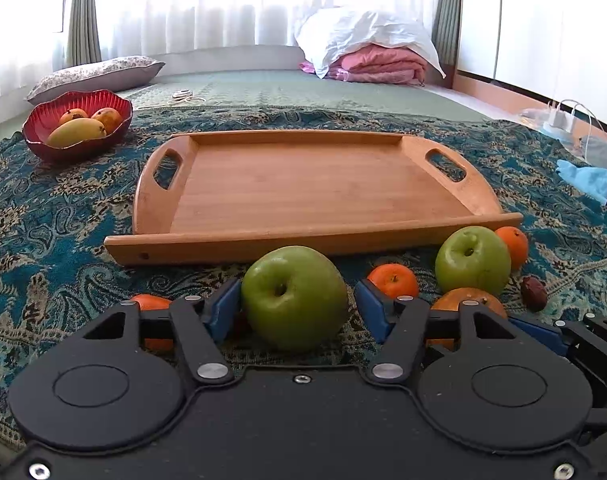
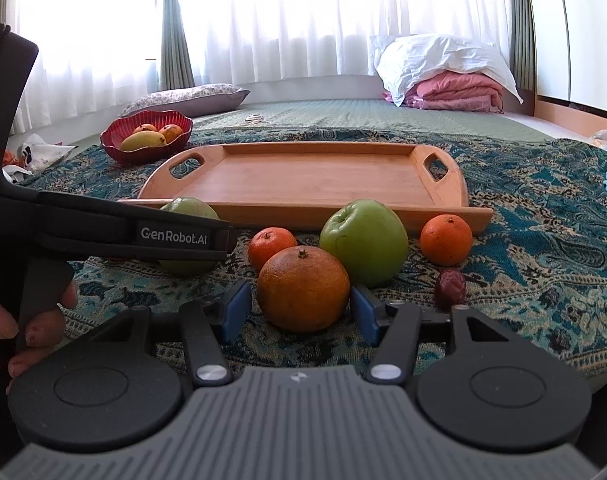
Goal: Organize fruits
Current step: 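Lower the left tool onto the green apple while the right tool approaches the large orange, then close the left tool on the green apple while the right tool grasps the large orange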
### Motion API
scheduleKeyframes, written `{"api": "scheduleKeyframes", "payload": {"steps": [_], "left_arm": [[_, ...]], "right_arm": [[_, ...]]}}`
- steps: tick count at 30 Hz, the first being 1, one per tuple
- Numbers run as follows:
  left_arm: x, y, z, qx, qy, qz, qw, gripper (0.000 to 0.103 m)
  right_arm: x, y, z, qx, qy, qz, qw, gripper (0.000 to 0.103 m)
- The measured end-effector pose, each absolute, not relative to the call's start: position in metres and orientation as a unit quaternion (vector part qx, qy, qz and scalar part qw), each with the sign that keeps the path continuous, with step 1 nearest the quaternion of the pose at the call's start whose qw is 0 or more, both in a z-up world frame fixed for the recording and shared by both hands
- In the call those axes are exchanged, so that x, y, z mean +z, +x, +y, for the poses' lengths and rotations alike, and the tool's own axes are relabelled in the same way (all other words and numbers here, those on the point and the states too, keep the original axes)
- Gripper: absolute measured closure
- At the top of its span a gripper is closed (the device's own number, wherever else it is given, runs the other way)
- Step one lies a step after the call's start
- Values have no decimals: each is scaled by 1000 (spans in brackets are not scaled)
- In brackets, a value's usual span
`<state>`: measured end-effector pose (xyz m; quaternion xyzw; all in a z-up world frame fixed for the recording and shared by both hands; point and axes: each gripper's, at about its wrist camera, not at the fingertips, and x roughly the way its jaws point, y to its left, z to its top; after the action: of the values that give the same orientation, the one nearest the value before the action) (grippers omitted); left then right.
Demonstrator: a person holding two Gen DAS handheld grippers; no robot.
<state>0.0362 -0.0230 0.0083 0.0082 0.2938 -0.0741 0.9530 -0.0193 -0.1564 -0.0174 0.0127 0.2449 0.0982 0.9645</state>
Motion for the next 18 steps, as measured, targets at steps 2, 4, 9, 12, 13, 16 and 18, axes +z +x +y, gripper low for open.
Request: {"api": "scheduleKeyframes", "payload": {"steps": [2, 4, 9, 12, 13, 16, 18], "left_arm": [[7, 37, -25, -75, 15, 293, 953, 43], [5, 39, -25, -75, 19, 293, 953, 43], [4, 40, -27, -66, 19, 289, 955, 48], [6, 39, -25, -64, 13, 287, 956, 48], [6, 38, -25, -64, 14, 286, 956, 48], [8, 35, -26, -59, 25, 282, 957, 48], [12, 34, -26, -57, 30, 277, 959, 48]], "right_arm": [[-18, -18, -156, 97, 13, 245, 964, 41], [-19, -17, -156, 97, 13, 246, 964, 42], [-19, -16, -157, 92, 18, 244, 965, 47], [-19, -17, -158, 91, 22, 242, 966, 49], [-19, -18, -158, 90, 25, 241, 966, 49], [-17, -19, -161, 88, 33, 239, 967, 49], [-15, -20, -163, 85, 36, 237, 967, 49]]}}
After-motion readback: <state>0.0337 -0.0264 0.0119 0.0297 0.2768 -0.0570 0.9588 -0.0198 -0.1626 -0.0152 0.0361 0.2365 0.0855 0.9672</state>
